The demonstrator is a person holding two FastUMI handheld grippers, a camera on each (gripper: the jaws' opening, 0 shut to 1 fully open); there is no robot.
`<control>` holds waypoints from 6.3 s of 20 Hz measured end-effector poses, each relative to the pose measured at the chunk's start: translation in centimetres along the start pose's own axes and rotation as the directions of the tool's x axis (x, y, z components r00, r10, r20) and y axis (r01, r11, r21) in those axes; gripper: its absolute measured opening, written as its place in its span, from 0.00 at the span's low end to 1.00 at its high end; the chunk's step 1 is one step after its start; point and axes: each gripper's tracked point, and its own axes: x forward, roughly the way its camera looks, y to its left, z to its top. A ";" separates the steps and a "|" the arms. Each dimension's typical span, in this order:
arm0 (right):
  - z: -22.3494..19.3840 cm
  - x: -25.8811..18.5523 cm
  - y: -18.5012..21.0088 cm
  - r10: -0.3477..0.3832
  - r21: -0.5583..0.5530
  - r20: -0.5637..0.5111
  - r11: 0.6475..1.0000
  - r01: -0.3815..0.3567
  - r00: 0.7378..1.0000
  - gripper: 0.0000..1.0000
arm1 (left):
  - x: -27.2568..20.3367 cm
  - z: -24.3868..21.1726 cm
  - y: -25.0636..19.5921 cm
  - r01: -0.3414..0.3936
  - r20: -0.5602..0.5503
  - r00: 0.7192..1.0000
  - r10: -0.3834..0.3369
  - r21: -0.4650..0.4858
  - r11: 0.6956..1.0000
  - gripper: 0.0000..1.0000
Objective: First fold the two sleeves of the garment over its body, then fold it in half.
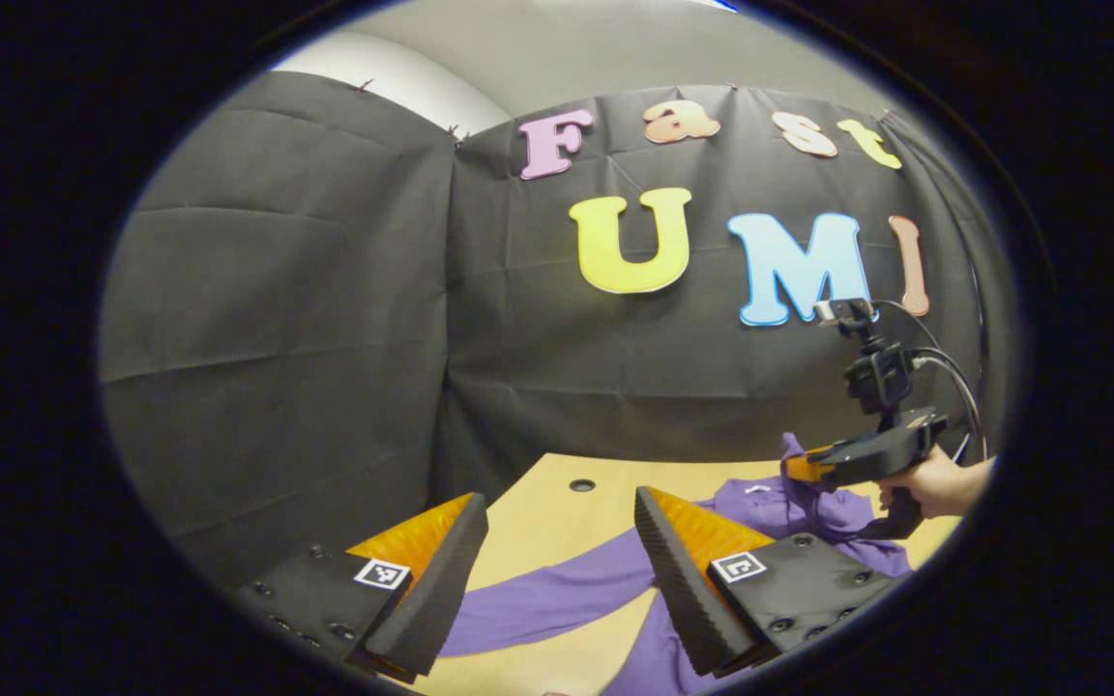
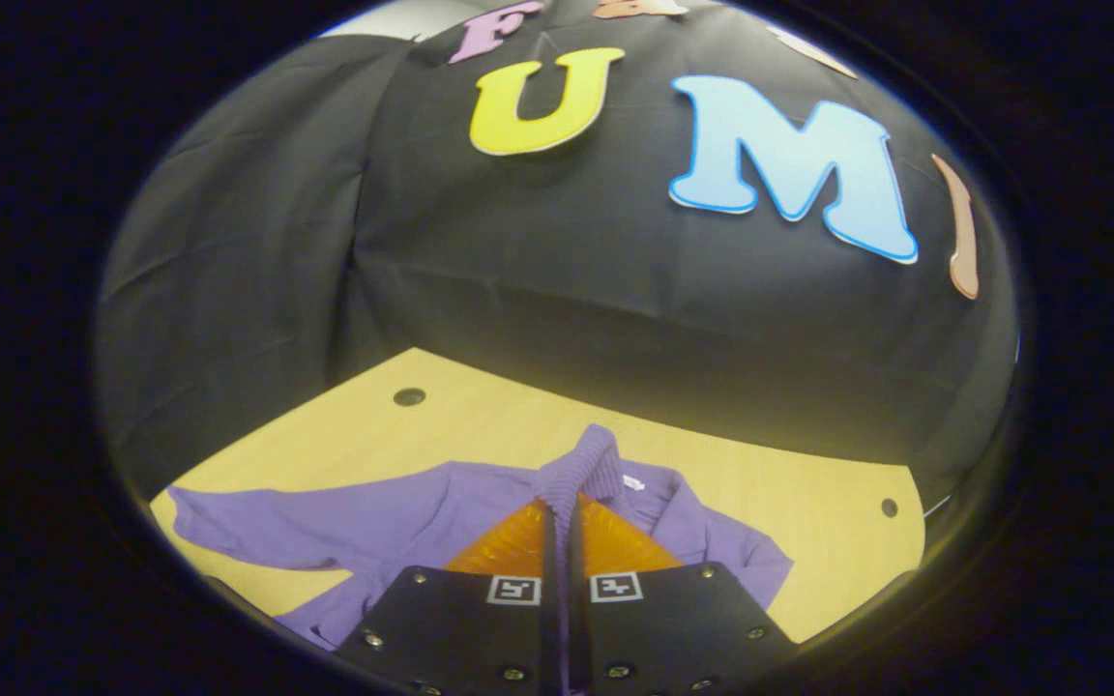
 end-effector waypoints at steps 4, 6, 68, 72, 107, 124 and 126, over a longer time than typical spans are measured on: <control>-1.4 1.1 2.0 0.004 -0.072 -0.037 0.997 -0.007 0.999 0.04 | -0.3 -0.5 1.8 -0.021 -0.003 1.000 0.021 0.000 1.000 0.99; -1.7 1.0 3.3 0.024 -0.078 -0.045 0.997 -0.028 0.999 0.06 | -0.5 -0.6 2.7 -0.030 -0.003 1.000 0.030 0.000 1.000 0.99; -1.4 -17.3 -4.5 -0.082 0.230 0.054 0.971 0.067 0.995 0.75 | 6.1 -29.1 15.3 -0.431 -0.598 0.736 0.317 -0.053 0.901 0.07; -2.7 -18.3 -7.8 -0.130 0.273 0.044 0.955 0.113 0.991 0.75 | 6.3 -25.5 13.7 -0.408 -0.547 0.781 0.301 -0.082 0.909 0.07; -12.1 -29.0 -20.1 -0.435 0.321 -0.067 0.843 0.432 0.898 0.75 | 13.1 -8.0 -39.5 0.505 -0.293 0.811 -0.507 -0.086 0.859 0.07; -18.2 -33.2 -21.2 -0.483 0.291 -0.145 0.813 0.504 0.864 0.75 | 12.2 -14.4 -43.7 0.548 -0.379 0.752 -0.540 -0.098 0.831 0.66; -18.5 -32.6 -21.2 -0.464 0.245 -0.122 0.842 0.480 0.877 0.75 | 11.7 -13.5 -42.5 0.533 -0.361 0.773 -0.521 -0.076 0.843 0.81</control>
